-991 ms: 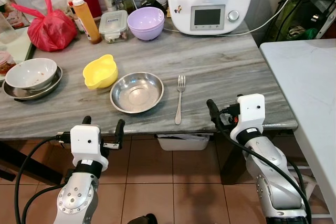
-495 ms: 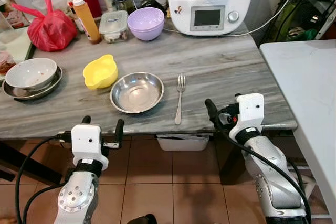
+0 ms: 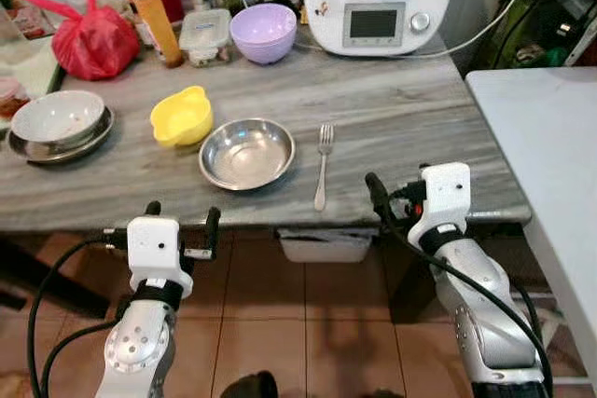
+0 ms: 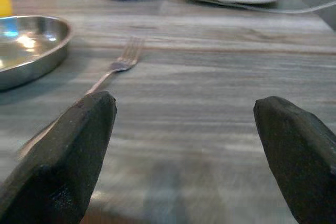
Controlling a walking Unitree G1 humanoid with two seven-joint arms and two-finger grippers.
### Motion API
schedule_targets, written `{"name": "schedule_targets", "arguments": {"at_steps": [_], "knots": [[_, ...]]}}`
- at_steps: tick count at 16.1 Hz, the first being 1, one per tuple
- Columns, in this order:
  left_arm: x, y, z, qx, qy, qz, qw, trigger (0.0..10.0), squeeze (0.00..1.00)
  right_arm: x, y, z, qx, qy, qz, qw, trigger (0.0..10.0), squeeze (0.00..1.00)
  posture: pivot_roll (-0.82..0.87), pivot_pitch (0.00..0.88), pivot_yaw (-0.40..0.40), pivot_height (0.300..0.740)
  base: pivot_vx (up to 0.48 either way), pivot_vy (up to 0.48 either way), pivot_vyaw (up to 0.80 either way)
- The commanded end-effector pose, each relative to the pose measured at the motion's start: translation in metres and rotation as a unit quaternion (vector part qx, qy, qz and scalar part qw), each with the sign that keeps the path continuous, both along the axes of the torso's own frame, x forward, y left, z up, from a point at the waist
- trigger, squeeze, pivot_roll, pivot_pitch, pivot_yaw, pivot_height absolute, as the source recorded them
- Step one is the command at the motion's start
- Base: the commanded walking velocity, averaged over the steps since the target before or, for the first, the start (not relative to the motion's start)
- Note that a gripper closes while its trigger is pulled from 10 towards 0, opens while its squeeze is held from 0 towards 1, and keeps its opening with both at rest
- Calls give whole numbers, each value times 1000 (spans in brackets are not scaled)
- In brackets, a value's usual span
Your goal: Setting the table
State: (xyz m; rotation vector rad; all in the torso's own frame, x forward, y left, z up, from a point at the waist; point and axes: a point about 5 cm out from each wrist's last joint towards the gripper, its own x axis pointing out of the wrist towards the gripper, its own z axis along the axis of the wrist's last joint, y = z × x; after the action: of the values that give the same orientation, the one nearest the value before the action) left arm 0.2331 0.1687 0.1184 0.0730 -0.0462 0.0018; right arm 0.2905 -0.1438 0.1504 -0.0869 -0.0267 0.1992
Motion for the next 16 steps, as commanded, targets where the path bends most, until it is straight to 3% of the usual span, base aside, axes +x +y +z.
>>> {"name": "schedule_targets", "arguments": {"at_steps": [1,16], "knots": [[-2,5,-3,7,10,9,1000,10000,0,2,2,1,10,-7,3,1000,10000,0,-50,124,90,740,-349,0,0],[-1,3,-1,9,8,2,1000,10000,0,6,4,2,9,-4,1,1000,10000,0,-49,124,94,740,-347,0,0]]}}
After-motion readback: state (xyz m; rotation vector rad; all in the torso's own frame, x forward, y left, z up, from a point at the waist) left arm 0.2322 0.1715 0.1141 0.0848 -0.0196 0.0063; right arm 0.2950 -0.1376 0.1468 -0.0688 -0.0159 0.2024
